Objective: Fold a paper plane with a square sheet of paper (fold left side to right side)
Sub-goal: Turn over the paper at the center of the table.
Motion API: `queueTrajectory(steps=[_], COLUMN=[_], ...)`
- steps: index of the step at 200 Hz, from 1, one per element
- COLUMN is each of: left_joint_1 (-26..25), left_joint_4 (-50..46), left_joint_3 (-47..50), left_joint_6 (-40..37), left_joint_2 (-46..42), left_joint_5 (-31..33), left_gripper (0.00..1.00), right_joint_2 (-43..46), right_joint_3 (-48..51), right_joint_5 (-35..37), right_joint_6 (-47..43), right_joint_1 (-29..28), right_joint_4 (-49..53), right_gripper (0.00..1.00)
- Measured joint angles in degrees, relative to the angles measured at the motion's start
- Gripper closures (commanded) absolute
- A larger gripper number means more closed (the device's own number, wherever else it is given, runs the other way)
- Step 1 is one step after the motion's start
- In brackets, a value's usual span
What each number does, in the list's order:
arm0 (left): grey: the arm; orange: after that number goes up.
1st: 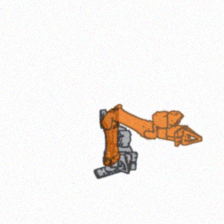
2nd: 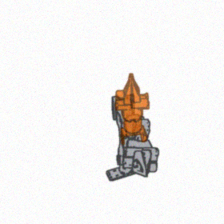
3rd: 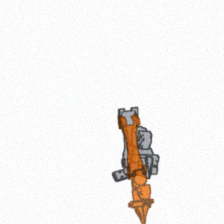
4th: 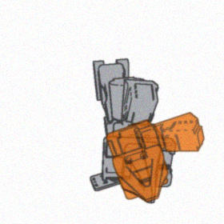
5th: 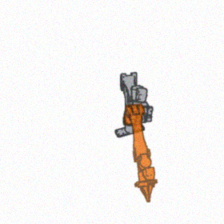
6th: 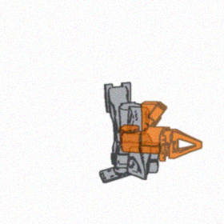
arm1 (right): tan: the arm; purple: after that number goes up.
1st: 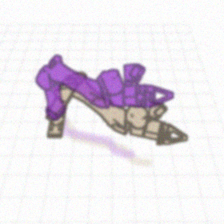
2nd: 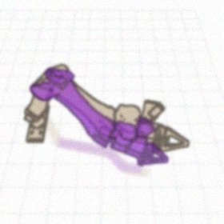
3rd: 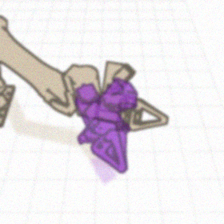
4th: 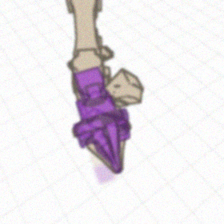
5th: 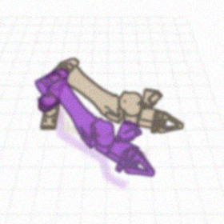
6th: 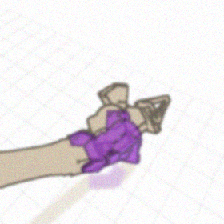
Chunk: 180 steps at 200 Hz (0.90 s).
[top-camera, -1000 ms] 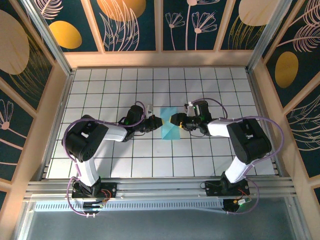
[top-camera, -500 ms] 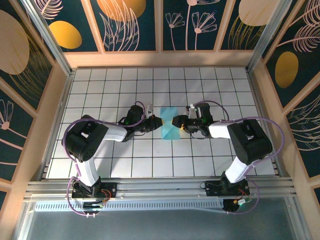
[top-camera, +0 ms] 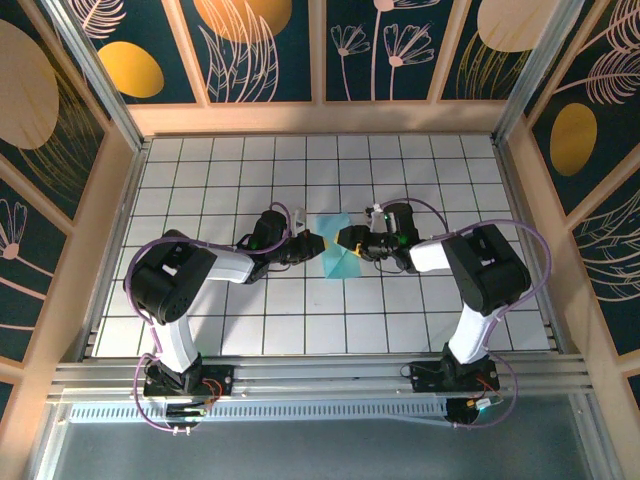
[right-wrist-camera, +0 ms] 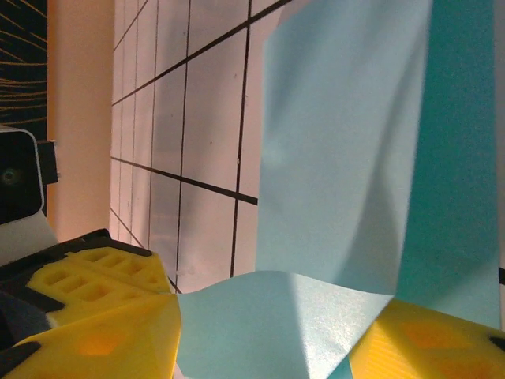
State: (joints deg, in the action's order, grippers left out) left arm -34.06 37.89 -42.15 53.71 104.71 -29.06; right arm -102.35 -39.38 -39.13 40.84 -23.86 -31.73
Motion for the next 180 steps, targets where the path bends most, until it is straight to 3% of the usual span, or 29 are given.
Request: queueTrajectory(steps=[51, 84, 113, 144, 180], left_joint_1=[0.00, 0.00, 0.00, 0.00, 0.00], left_joint_4=[-0.50, -0.81, -1.25, -3.98, -7.17], left_joint_3=[0.28, 0.39, 0.96, 2.19, 3.69], left_joint_6=[0.00, 0.00, -0.04, -0.81, -0.74], left_joint_2=[0.00, 0.00, -0.35, -3.93, -13.90], left_joint_5=[1.14, 1.27, 2.36, 5.49, 11.41], left_gripper=[1.00, 0.93, 0.77, 0.54, 0.27], right_joint_2=[-0.61, -1.68, -1.86, -0.94, 5.57], right_joint_3=[0.00, -0.07, -0.81, -1.03, -0.94], right_joint_5=[0.17, 1.20, 3.13, 5.33, 6.82], right_joint_6=[0.15, -0.28, -1.55, -2.62, -3.02], right_joint_1=[-0.04, -0.13, -0.31, -0.31, 0.15], right_joint_4=[-1.11, -0.85, 0.44, 1.25, 1.18], right_gripper=[0.63, 0.81, 1.00, 1.00, 1.00])
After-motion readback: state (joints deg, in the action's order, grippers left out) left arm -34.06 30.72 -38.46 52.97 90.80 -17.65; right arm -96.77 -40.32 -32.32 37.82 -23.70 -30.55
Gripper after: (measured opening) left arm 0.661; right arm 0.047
